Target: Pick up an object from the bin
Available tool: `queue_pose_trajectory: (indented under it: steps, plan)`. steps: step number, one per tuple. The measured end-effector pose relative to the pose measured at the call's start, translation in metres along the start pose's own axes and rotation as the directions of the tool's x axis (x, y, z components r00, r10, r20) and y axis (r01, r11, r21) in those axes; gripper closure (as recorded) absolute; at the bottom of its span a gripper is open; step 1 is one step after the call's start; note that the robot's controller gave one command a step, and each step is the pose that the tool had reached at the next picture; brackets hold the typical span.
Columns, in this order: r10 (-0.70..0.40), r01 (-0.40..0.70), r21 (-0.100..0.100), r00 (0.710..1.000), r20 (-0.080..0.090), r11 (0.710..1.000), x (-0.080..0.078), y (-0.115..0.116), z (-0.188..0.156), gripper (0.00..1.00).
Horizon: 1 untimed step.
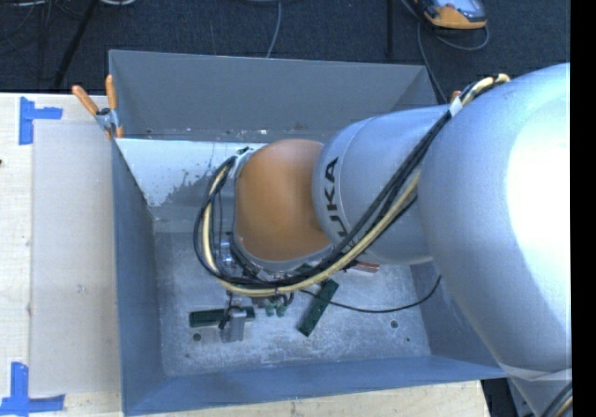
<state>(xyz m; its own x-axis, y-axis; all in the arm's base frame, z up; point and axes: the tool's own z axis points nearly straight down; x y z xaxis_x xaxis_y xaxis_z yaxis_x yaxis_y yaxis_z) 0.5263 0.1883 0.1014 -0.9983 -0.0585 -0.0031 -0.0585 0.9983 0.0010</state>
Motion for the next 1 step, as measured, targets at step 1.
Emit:
queue_pose_trajectory:
  steps: [1]
  plan:
    - [0.062,-0.062,0.002,0.998,-0.006,0.998,0.0071,-0.0149,0.0023,0.0]
